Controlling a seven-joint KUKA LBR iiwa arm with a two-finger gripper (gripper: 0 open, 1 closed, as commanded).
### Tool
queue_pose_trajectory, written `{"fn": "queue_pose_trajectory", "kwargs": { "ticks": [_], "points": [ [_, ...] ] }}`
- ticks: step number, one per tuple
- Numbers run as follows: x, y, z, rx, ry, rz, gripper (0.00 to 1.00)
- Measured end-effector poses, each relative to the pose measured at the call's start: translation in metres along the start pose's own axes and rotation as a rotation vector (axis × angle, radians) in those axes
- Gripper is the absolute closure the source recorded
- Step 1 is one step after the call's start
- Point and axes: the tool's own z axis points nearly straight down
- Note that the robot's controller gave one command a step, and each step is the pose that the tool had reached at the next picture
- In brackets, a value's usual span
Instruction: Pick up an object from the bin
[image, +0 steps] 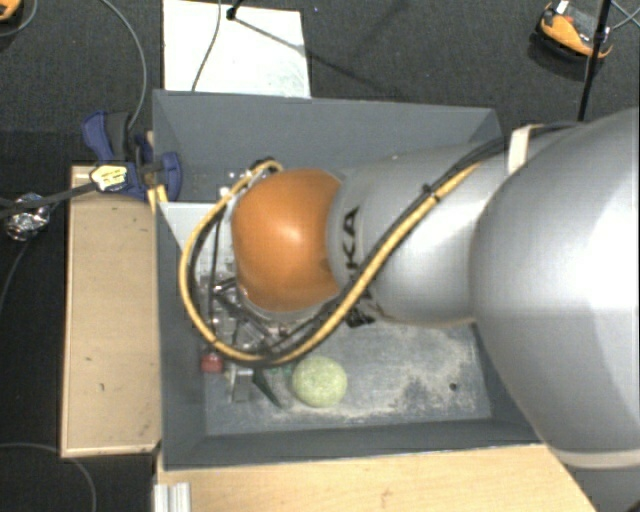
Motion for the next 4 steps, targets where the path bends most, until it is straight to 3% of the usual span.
{"fn": "queue_pose_trajectory", "kwargs": {
  "ticks": [1,2,3,4],
  "points": [
    [-0.002,-0.001,-0.005,-0.002,-0.007,0.006,0.0],
    [-0.007,-0.01,0.013,-0.008,-0.014,0.032,0.0],
    [-0.004,-0.062,0.08,-0.004,-0.01,-0.162,1.0],
    [-0.004,-0.062,0.08,-0.004,-0.01,-0.162,1.0]
  ]
}}
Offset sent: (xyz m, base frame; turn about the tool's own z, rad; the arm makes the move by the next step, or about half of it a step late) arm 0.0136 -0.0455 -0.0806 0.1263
